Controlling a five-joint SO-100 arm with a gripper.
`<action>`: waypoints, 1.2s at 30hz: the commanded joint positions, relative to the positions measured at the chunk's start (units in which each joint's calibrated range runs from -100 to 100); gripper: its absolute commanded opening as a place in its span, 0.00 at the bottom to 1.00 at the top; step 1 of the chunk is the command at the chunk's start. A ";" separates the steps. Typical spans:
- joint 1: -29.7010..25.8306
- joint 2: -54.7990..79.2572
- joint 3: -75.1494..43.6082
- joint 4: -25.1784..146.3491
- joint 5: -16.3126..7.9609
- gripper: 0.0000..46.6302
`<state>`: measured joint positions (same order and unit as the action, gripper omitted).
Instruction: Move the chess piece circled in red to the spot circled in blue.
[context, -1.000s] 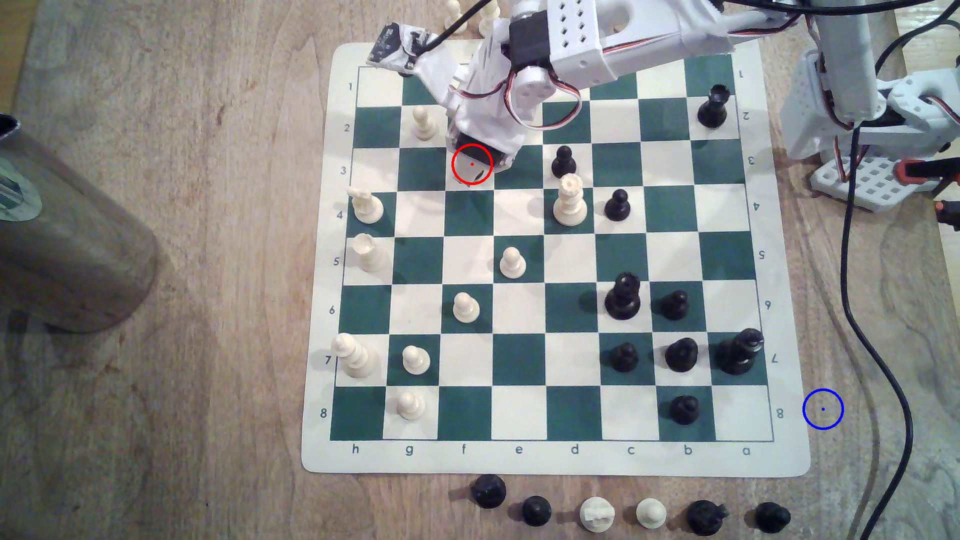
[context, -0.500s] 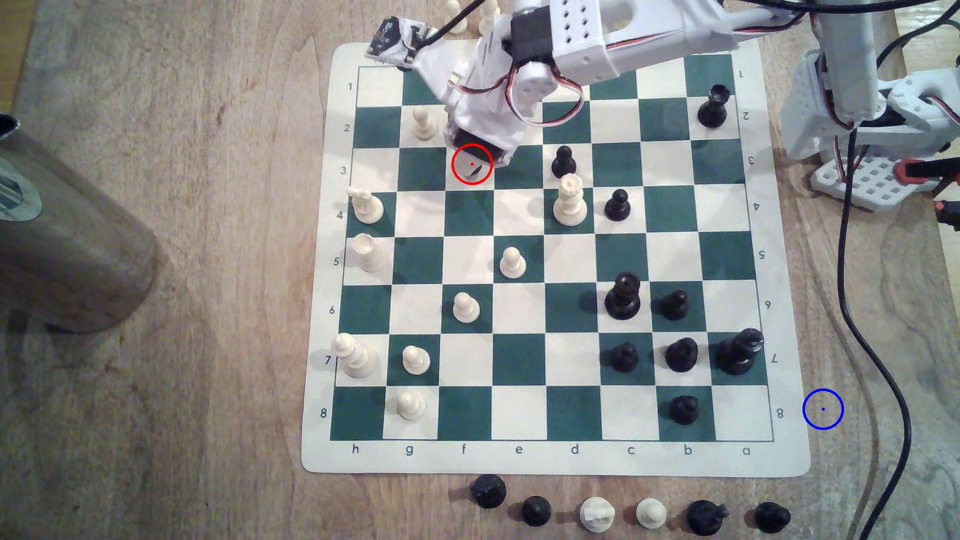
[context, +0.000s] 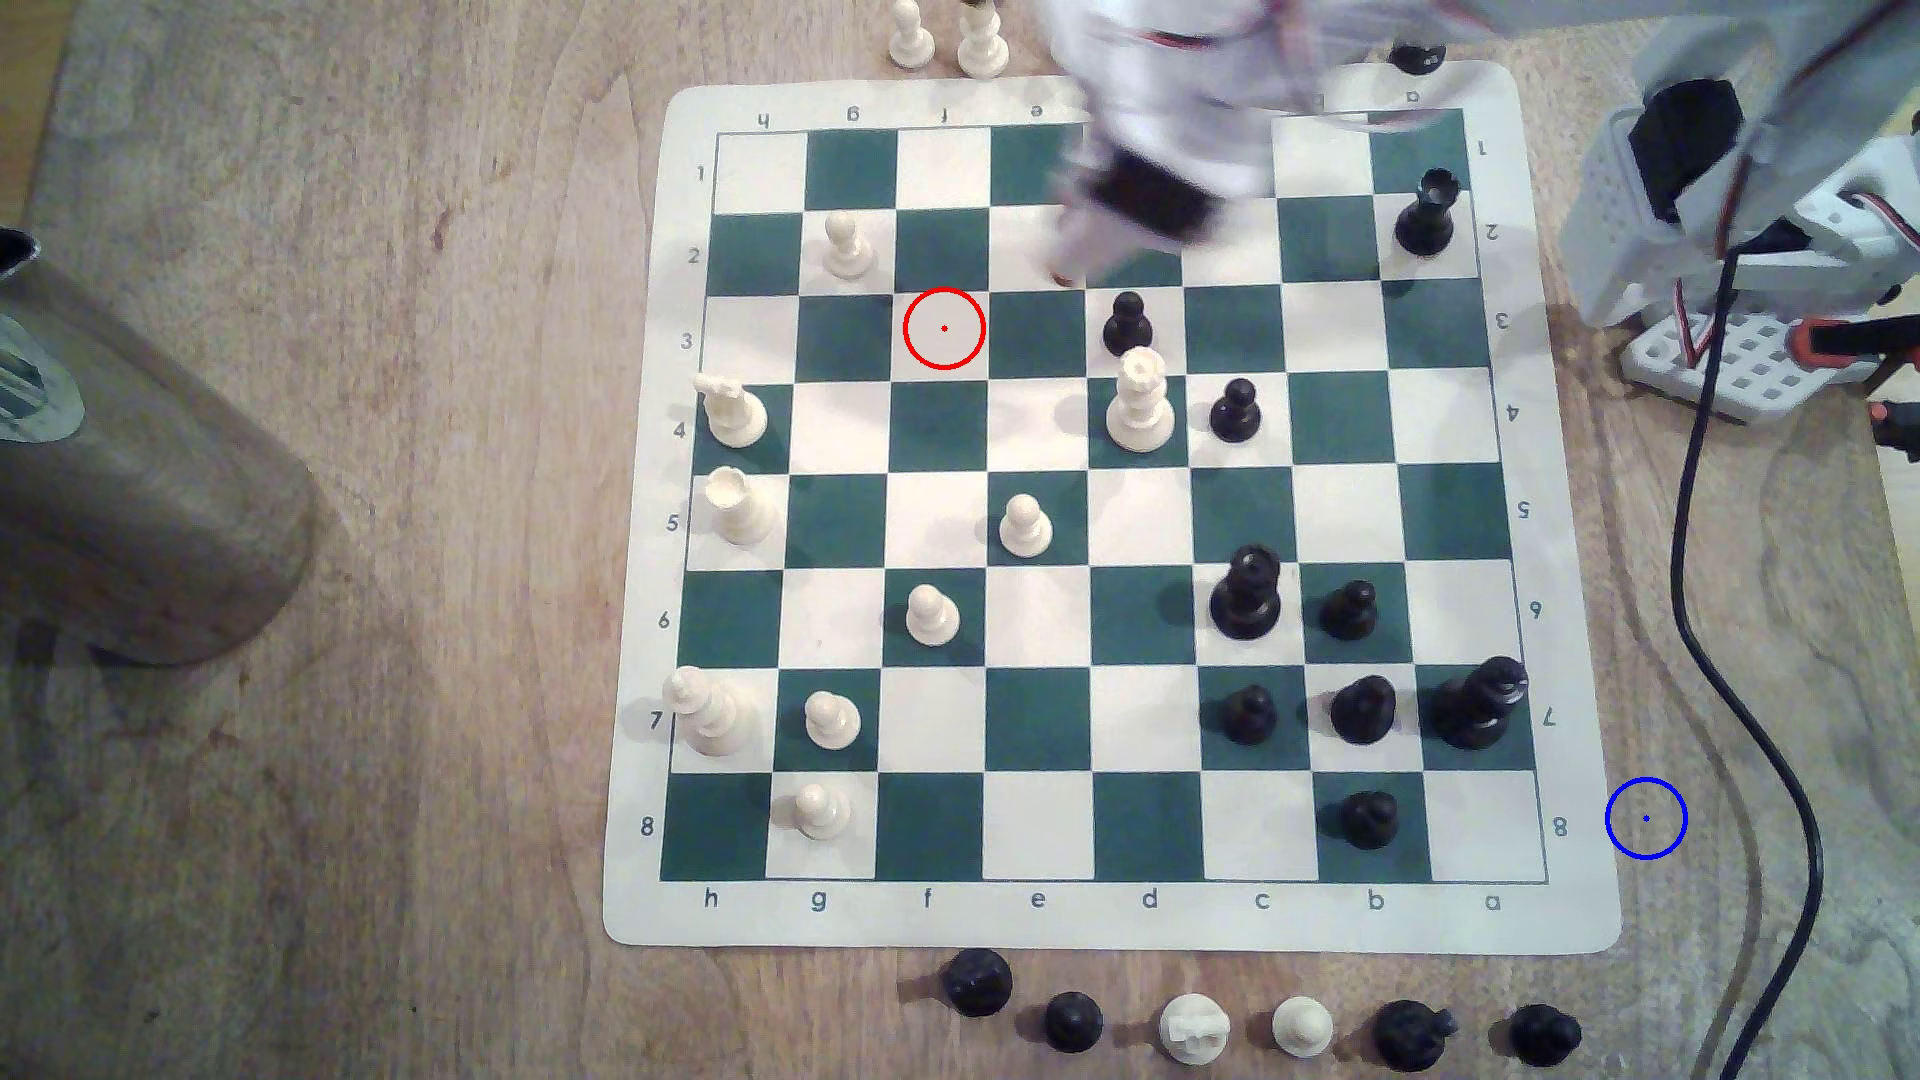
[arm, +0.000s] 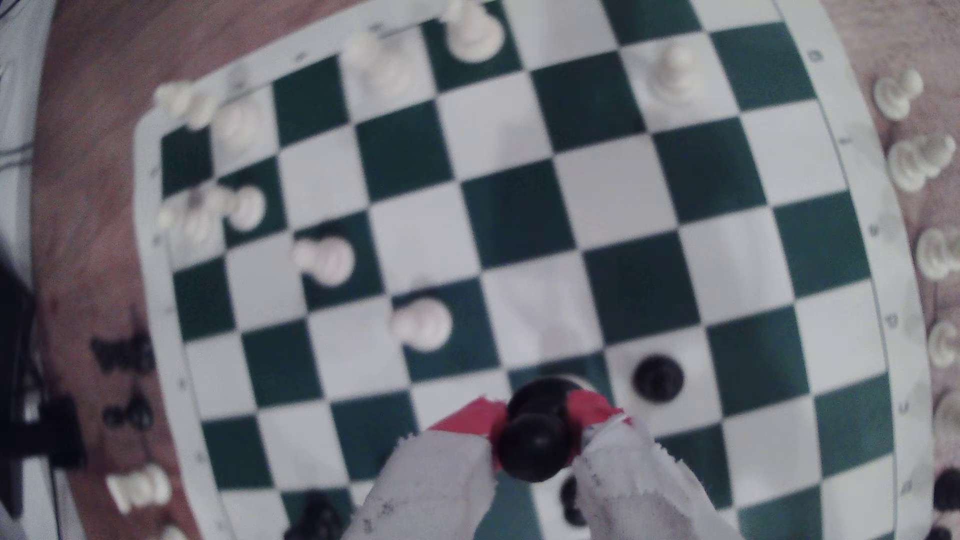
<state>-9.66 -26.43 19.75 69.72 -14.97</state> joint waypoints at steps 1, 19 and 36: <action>-7.74 -16.35 5.00 6.53 -0.88 0.01; -46.93 -20.51 15.70 10.87 1.95 0.01; -59.83 -0.81 11.35 -12.64 3.22 0.01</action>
<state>-69.10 -29.70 36.83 61.43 -12.09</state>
